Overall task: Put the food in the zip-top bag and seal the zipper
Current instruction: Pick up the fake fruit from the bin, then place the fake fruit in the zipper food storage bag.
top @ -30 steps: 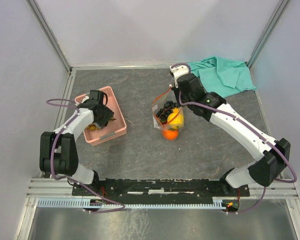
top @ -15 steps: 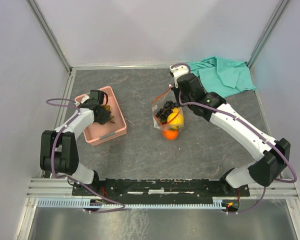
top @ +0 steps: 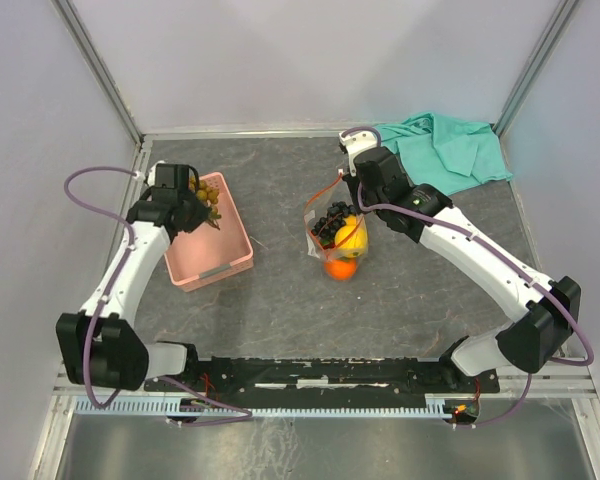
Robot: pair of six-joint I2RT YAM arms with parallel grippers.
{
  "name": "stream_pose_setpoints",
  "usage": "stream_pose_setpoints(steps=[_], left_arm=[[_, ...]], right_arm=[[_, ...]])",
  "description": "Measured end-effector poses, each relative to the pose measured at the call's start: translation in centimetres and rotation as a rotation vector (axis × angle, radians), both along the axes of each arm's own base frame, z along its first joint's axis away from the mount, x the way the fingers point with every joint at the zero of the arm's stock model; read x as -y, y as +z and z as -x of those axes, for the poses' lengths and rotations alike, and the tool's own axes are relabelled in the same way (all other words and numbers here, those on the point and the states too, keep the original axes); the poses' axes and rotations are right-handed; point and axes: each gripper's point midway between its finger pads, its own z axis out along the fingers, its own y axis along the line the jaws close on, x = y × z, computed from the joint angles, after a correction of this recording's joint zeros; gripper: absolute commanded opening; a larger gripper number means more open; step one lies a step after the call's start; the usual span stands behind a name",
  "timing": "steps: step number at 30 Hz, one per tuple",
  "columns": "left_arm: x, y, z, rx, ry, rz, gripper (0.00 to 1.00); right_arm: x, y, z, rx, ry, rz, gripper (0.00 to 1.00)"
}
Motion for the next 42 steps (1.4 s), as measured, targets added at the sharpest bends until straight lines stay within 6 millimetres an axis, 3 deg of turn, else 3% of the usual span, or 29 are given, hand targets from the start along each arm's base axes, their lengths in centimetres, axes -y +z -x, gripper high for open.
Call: stream_pose_setpoints(steps=[7,11,18,24,31,42], left_arm=[[3.4,7.2,0.2,0.152,-0.211,0.059,0.03],[7.1,10.8,1.3,0.234,-0.356,0.090,0.03],[16.4,14.4,5.2,0.307,-0.656,0.130,0.03],[19.2,16.5,7.0,0.361,-0.754,0.114,0.03],[22.3,16.6,8.9,0.380,-0.846,0.054,0.03],[25.2,12.7,10.1,0.292,-0.929,-0.136,0.03]], right_arm=[[0.0,0.0,0.0,-0.002,-0.004,-0.005,0.02],[0.0,0.0,0.0,-0.003,-0.007,-0.010,0.02],[-0.1,0.0,0.0,-0.005,-0.014,-0.020,0.01],[-0.1,0.0,0.0,-0.006,-0.017,-0.026,0.02],[-0.2,0.0,0.0,-0.009,-0.025,-0.039,0.02],[-0.4,0.0,0.1,-0.023,-0.048,-0.081,0.01]])
